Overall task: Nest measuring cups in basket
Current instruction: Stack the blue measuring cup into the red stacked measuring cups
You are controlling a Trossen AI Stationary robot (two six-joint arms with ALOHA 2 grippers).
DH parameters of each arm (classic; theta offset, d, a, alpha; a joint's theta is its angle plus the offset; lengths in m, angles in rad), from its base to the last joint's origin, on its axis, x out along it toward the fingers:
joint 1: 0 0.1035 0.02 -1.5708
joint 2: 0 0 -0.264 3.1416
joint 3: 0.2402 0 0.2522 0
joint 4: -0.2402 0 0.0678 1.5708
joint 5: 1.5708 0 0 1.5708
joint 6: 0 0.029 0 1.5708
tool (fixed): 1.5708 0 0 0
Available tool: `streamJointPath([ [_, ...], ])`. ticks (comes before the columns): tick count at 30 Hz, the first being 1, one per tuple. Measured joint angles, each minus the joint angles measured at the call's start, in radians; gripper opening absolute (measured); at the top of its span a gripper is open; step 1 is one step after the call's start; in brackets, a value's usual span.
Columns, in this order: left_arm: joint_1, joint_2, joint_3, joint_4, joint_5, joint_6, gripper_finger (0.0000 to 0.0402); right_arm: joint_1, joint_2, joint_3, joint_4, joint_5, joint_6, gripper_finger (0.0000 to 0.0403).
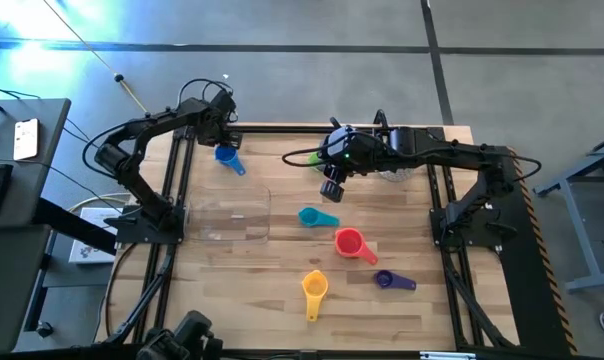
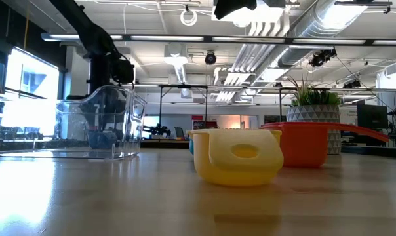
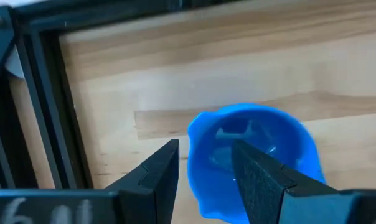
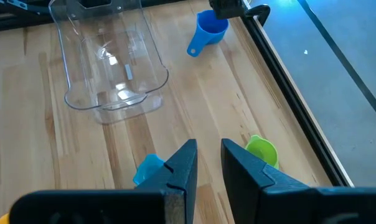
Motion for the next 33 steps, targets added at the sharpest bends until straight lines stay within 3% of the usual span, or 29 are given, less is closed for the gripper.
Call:
streamJointPath([
  [17, 0.012, 0.090, 0.000, -0.020, 0.003, 0.009, 0.0132, 0.001, 0.000, 0.000, 0.000, 0.000, 0.000, 0.0064],
  [21, 0.012, 0.090, 0.000, -0.017, 0.009, 0.010, 0.0106, 0.001, 0.000, 0.000, 0.000, -0.004, -0.002, 0.0064],
  [29, 0.012, 0.089, 0.000, -0.017, 0.013, 0.045, 0.0014, 0.001, 0.000, 0.000, 0.000, -0.004, -0.002, 0.0064],
  [33, 0.012, 0.087, 0.002, -0.015, 0.029, 0.069, 0.0011, 0.001, 0.000, 0.000, 0.000, -0.004, -0.001, 0.0064],
])
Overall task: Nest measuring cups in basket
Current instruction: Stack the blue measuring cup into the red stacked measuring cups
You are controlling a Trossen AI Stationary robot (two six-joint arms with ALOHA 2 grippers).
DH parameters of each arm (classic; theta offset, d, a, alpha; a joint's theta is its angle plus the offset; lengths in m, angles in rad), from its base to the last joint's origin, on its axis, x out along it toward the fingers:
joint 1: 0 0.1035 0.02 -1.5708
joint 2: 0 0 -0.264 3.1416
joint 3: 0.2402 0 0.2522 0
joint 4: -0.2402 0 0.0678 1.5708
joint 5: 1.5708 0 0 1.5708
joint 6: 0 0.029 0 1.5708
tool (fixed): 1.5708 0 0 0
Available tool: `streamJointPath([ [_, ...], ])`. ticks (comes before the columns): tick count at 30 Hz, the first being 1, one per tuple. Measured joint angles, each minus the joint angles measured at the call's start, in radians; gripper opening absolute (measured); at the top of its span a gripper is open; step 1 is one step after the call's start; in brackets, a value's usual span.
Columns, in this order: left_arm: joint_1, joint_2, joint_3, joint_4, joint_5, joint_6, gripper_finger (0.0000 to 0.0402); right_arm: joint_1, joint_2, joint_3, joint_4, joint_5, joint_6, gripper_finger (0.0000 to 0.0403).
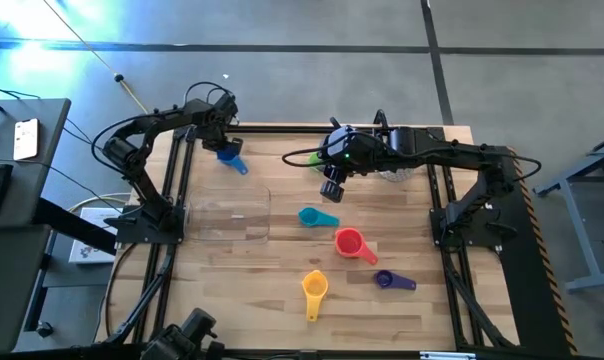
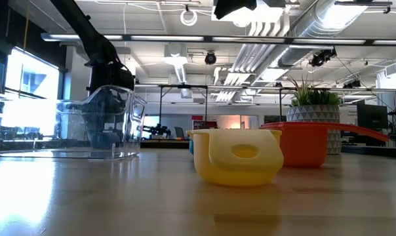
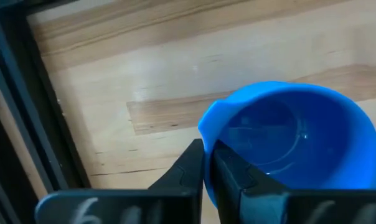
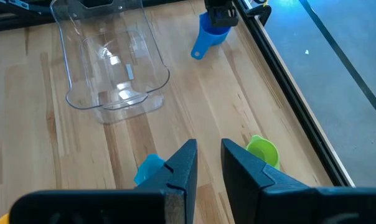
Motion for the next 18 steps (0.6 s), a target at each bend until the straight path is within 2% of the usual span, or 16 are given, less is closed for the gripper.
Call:
streamJointPath([
  [7, -0.017, -0.051, -0.002, -0.004, 0.055, 0.002, 0.0004, 0.000, 0.000, 0.000, 0.000, -0.009, 0.000, 0.0064],
  [10, -0.032, -0.111, -0.003, -0.007, 0.066, 0.002, 0.0004, 0.000, 0.000, 0.000, 0.000, -0.030, 0.001, 0.0064],
  [18, -0.111, -0.312, -0.003, -0.053, 0.175, -0.026, 0.0004, 0.000, 0.000, 0.000, 0.000, -0.042, 0.051, 0.0064],
])
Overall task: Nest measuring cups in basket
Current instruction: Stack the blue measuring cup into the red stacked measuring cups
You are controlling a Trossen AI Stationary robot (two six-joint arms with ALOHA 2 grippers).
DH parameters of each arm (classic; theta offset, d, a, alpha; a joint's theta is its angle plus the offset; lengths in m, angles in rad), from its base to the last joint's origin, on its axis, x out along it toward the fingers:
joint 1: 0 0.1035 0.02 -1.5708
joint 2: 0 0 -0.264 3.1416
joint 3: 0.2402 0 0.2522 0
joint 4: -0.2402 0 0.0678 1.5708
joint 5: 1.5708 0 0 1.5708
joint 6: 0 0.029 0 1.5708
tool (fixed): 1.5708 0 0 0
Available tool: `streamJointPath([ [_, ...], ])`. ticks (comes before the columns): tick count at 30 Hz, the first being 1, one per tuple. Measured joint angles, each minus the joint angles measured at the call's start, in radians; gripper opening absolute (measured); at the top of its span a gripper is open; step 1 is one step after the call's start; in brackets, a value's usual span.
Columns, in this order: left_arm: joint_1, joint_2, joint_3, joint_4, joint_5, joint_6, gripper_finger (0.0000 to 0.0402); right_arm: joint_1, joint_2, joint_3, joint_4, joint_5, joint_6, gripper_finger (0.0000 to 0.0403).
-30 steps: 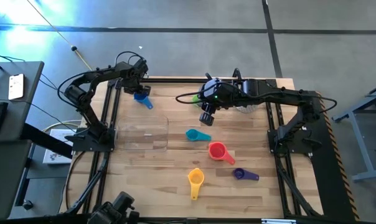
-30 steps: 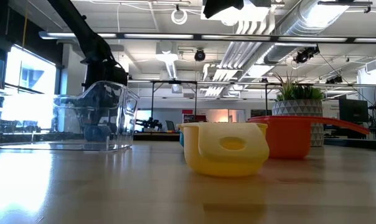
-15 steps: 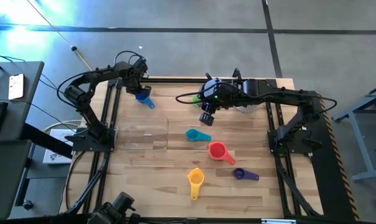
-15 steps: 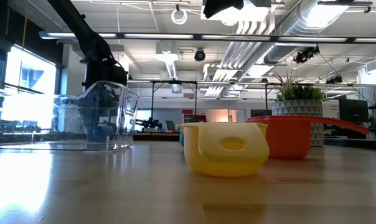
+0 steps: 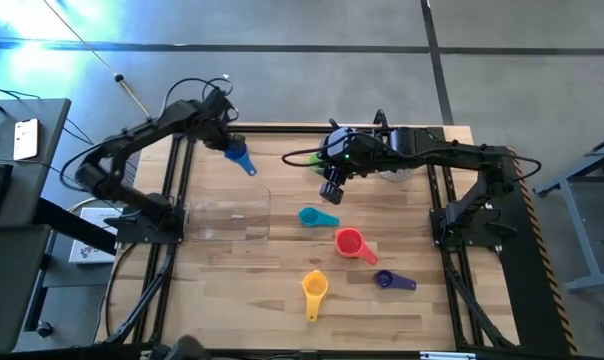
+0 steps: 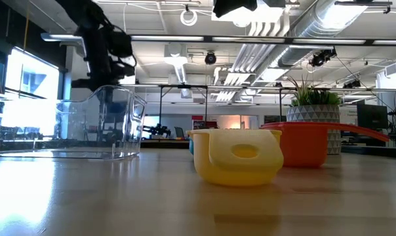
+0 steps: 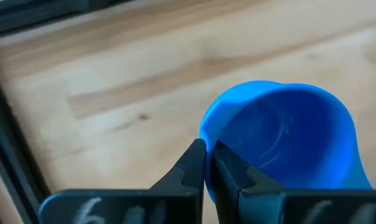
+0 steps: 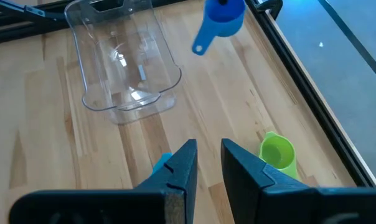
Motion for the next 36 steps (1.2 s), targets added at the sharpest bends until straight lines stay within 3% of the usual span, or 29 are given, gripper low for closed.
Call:
streamJointPath([
  [8, -0.195, -0.184, 0.000, -0.182, 0.060, -0.092, 0.0004, 0.000, 0.000, 0.000, 0.000, 0.000, 0.002, 0.0064],
  [16, -0.513, -0.293, 0.000, -0.215, 0.059, -0.363, 0.0004, -0.005, 0.000, 0.000, 0.000, 0.000, -0.001, 0.0064],
  [28, -0.999, -0.215, 0.001, -0.219, -0.011, -0.796, 0.0004, -0.005, 0.000, 0.000, -0.060, -0.068, 0.007, 0.0064],
  [36, -1.202, -0.075, 0.001, -0.159, -0.016, -0.956, 0.0008, -0.006, 0.000, 0.000, -0.073, -0.069, 0.047, 0.0064],
])
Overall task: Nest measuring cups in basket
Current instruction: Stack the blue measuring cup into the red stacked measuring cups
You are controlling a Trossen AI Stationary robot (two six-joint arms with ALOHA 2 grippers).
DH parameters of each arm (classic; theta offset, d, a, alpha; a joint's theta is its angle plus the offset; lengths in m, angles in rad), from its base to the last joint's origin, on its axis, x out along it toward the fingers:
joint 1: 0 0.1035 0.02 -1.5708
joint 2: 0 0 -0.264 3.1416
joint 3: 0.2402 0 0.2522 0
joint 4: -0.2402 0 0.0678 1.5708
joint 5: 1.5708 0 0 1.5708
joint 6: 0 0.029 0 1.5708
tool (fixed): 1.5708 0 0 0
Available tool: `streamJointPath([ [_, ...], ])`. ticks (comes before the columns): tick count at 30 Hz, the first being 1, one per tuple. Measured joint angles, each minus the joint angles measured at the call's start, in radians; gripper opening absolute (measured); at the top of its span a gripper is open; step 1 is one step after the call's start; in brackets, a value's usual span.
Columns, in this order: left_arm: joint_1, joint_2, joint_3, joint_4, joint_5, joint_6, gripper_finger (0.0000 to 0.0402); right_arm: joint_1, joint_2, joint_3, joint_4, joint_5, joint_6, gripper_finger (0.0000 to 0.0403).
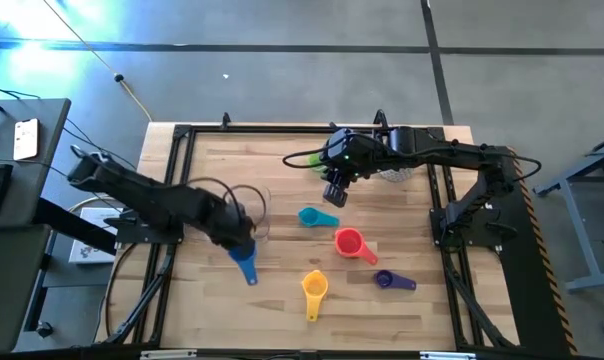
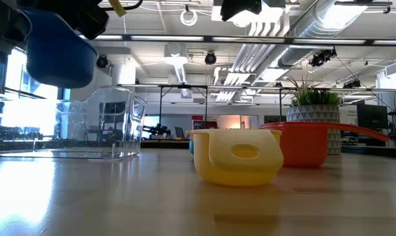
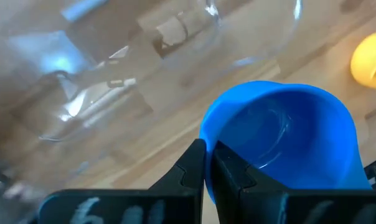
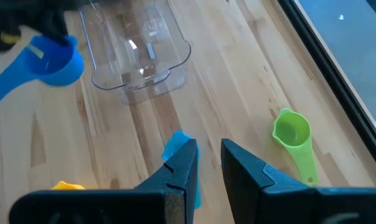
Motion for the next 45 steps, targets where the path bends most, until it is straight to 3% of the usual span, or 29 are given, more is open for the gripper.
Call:
streamJointPath([
  [9, -0.111, 0.162, 0.000, 0.187, 0.004, -0.045, 0.0007, 0.001, 0.000, 0.000, -0.002, -0.003, 0.006, 0.0064],
  [16, -0.151, 0.251, 0.000, 0.252, 0.004, -0.046, 0.0007, 0.001, 0.000, 0.000, -0.021, -0.003, 0.107, 0.0064],
  [30, -0.187, 0.350, 0.000, 0.301, -0.001, -0.021, 0.0007, 0.001, 0.000, 0.000, -0.025, 0.000, 0.291, 0.0064],
  [41, -0.186, 0.388, 0.000, 0.303, -0.008, 0.016, 0.0009, 0.029, 0.000, 0.000, -0.028, 0.012, 0.314, 0.0064],
  [45, -0.186, 0.388, 0.000, 0.301, -0.011, 0.016, 0.0027, 0.041, 0.000, 0.000, -0.028, 0.033, 0.347, 0.0064],
])
